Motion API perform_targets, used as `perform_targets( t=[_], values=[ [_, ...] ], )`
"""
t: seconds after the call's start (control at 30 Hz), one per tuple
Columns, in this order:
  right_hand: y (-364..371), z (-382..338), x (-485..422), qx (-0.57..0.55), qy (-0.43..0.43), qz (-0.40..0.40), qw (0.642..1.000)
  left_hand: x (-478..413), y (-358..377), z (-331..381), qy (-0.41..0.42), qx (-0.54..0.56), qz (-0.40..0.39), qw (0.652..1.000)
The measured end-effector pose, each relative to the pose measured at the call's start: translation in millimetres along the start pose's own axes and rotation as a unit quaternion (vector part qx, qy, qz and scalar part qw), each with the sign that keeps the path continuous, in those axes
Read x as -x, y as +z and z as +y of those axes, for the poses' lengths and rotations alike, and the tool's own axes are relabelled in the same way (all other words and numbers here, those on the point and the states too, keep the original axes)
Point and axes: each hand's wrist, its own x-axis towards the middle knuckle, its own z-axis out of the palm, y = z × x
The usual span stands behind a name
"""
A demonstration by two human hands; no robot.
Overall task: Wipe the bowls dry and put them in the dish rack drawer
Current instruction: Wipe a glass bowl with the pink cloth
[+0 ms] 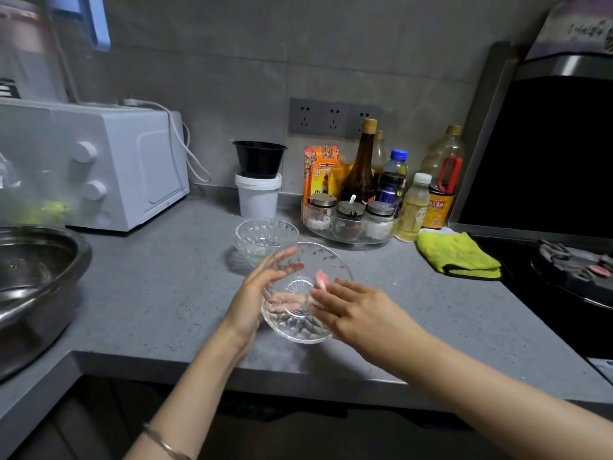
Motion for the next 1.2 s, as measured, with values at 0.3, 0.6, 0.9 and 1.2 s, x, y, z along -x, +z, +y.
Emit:
perform_targets(
  t=[0.3,0.6,0.9,1.2],
  values=[
    [1.7,-29.0,-19.6,-0.164,0.083,0.036,0.982,5.0,19.3,-16.4,0.079,0.063,0.061,0.993],
    [6.9,-20.5,-16.3,0.016,0.005,0.034,0.999,4.7,-9.7,-5.5,0.082,0.017,-0.018,0.996],
    [1.5,-16.4,-19.2,-0.021,-0.006,0.032,0.999,1.6,-5.4,-4.8,0.096,0.043,0.011,0.994],
    [3.1,-29.9,-30.6,-0.13,0.134,0.054,0.981,5.2,13.9,-14.7,0.118,0.024,0.043,0.992]
  ],
)
